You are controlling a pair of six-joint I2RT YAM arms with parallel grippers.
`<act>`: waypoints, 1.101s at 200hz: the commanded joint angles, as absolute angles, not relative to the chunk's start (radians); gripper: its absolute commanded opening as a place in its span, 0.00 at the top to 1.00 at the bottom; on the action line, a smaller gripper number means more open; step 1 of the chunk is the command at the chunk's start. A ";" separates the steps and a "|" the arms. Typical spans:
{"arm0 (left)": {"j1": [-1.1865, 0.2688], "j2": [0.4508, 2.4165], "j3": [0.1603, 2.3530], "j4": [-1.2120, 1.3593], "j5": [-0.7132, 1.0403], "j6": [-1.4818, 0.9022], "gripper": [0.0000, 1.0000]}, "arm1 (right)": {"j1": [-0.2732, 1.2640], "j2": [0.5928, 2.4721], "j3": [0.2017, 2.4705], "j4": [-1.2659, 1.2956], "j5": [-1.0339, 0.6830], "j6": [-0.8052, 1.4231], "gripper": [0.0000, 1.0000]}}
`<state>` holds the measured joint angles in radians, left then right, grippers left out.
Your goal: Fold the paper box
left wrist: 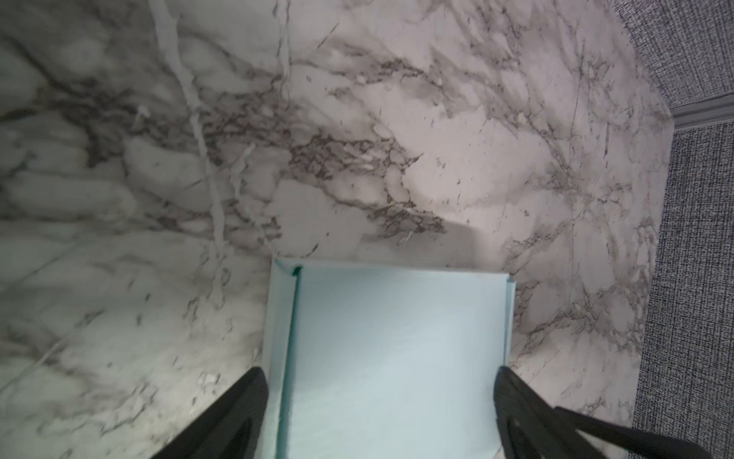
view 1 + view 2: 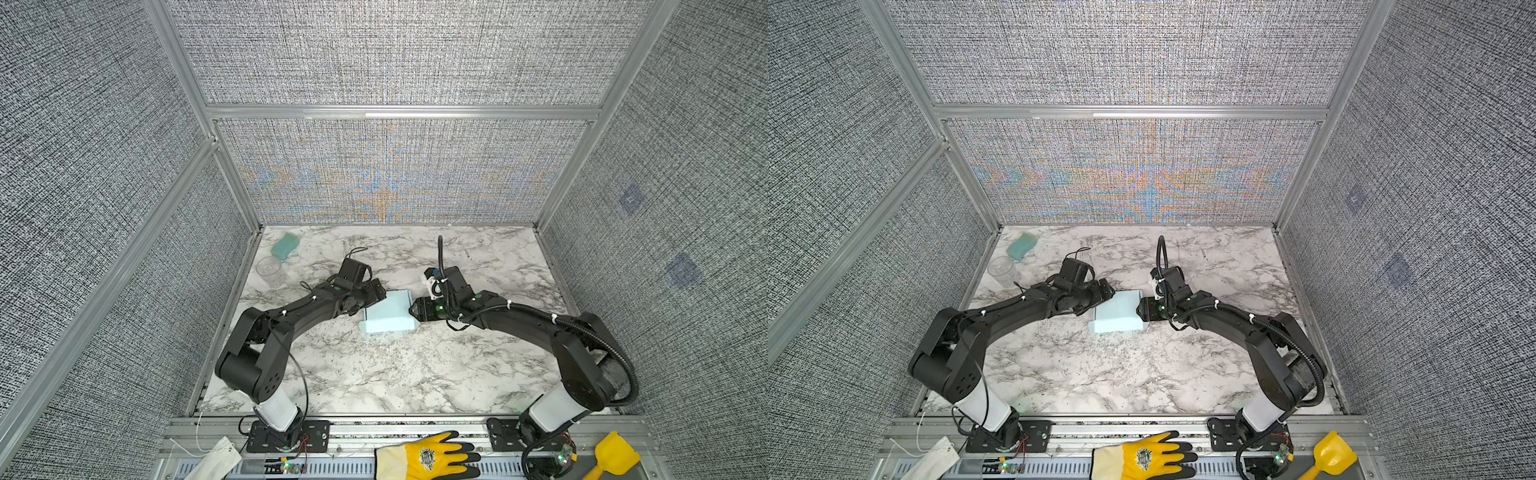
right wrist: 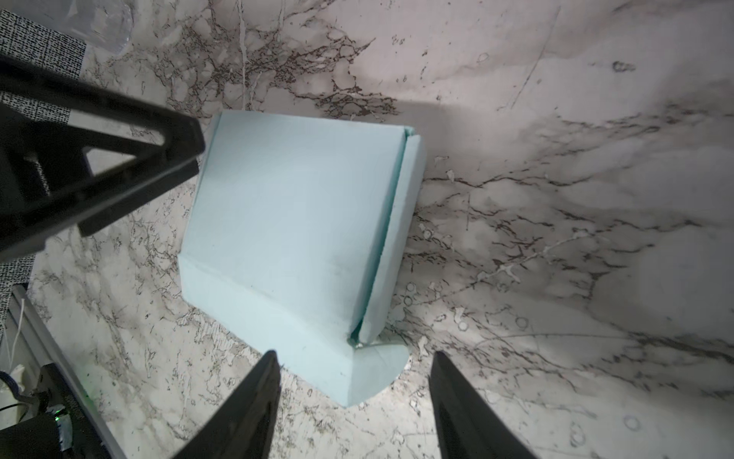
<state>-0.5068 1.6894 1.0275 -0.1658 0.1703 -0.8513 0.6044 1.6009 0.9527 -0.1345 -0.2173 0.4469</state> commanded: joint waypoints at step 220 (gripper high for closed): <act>-0.627 1.445 0.775 -0.220 0.086 -0.801 0.26 | 0.712 1.543 0.738 0.107 -0.138 0.697 0.51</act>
<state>-0.6258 1.4322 0.7738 -0.2481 0.0860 -0.8219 0.7063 1.5291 0.7338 0.0498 -0.1394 0.6685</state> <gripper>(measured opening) 0.745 0.503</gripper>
